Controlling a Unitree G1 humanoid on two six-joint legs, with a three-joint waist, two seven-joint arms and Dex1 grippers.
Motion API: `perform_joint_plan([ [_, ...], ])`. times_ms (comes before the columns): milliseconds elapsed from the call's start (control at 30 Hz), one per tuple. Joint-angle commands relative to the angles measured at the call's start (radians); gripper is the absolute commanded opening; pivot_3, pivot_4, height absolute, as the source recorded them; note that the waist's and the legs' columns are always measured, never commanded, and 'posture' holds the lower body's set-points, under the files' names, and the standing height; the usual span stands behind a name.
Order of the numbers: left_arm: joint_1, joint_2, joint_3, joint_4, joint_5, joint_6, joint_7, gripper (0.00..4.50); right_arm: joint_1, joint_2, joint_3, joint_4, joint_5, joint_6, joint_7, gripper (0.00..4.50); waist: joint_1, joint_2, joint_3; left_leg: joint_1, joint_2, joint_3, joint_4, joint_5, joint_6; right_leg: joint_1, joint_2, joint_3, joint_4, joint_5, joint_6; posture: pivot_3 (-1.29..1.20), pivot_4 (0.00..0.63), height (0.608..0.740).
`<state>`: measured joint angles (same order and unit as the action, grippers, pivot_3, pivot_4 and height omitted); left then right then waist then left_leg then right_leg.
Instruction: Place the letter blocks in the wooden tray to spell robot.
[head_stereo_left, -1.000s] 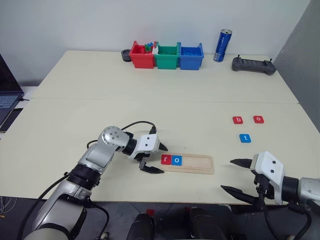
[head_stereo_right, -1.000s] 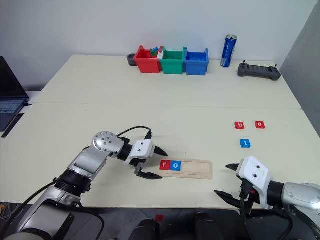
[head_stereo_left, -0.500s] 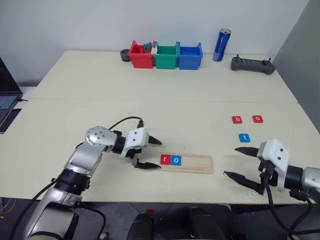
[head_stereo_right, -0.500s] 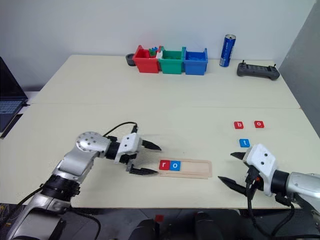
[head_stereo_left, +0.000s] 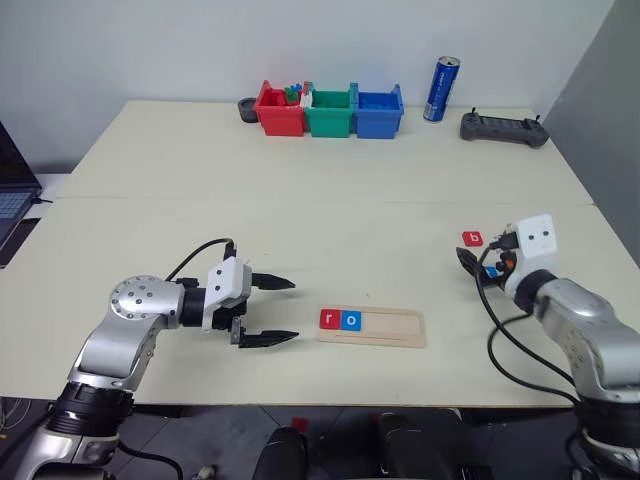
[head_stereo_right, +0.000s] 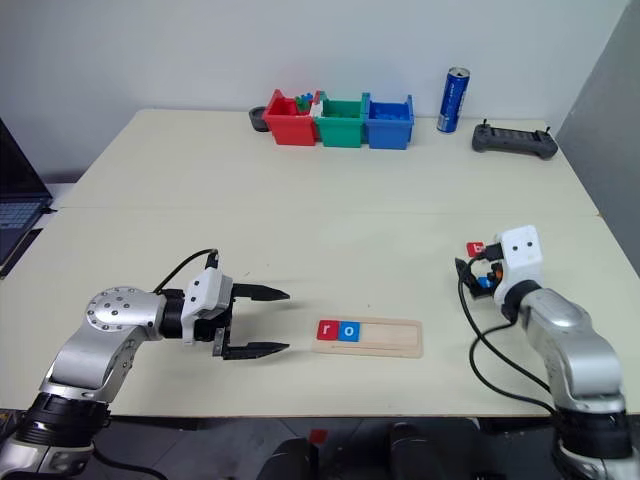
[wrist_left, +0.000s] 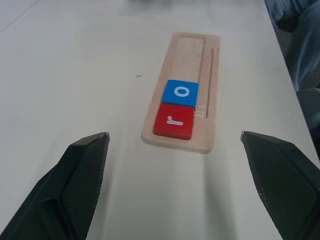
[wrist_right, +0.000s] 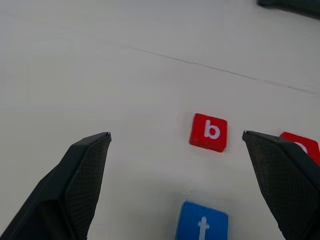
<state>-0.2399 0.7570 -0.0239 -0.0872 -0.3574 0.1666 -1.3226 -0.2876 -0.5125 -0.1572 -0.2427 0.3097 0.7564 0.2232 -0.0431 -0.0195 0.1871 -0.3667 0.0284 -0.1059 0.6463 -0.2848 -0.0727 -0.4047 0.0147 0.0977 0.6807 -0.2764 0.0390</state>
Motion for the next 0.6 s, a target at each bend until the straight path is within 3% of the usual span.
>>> perform_joint_plan([
  [33, 0.011, 0.008, 0.042, -0.062, -0.057, -0.009, -0.004, 4.47, -0.075, 0.021, 0.02, 0.127, -0.057, -0.056, -0.017, 4.5, 0.001, 0.0, 0.0, 0.0, 0.0, 0.0, 0.0, 0.0, 0.0, 0.0, 0.0, 0.0, 0.0, 0.0, 0.0, 0.0, 0.15, 0.74],
  [400, 0.036, 0.028, 0.045, -0.152, -0.075, 0.046, 0.031, 4.47, -0.286, 0.12, 0.037, 0.555, -0.13, -0.175, -0.046, 4.5, -0.02, 0.001, 0.0, 0.0, 0.0, 0.0, 0.0, 0.0, 0.0, 0.0, 0.0, 0.0, 0.001, 0.0, 0.0, 0.0, 0.15, 0.74],
  [500, 0.046, 0.04, 0.052, -0.167, -0.071, 0.055, 0.038, 4.5, -0.315, 0.124, 0.028, 0.617, -0.127, -0.161, -0.04, 3.87, -0.023, 0.001, 0.0, 0.001, 0.0, 0.0, -0.001, 0.0, 0.0, 0.0, 0.0, 0.0, 0.001, 0.0, 0.0, 0.0, 0.15, 0.74],
  [600, 0.059, 0.053, 0.057, -0.171, -0.075, 0.052, 0.037, 4.5, -0.327, 0.122, 0.023, 0.639, -0.127, -0.148, -0.038, 2.8, -0.022, 0.001, 0.0, 0.001, 0.0, 0.0, 0.0, 0.0, 0.0, 0.0, 0.0, 0.0, 0.001, 0.0, 0.0, 0.0, 0.15, 0.74],
])
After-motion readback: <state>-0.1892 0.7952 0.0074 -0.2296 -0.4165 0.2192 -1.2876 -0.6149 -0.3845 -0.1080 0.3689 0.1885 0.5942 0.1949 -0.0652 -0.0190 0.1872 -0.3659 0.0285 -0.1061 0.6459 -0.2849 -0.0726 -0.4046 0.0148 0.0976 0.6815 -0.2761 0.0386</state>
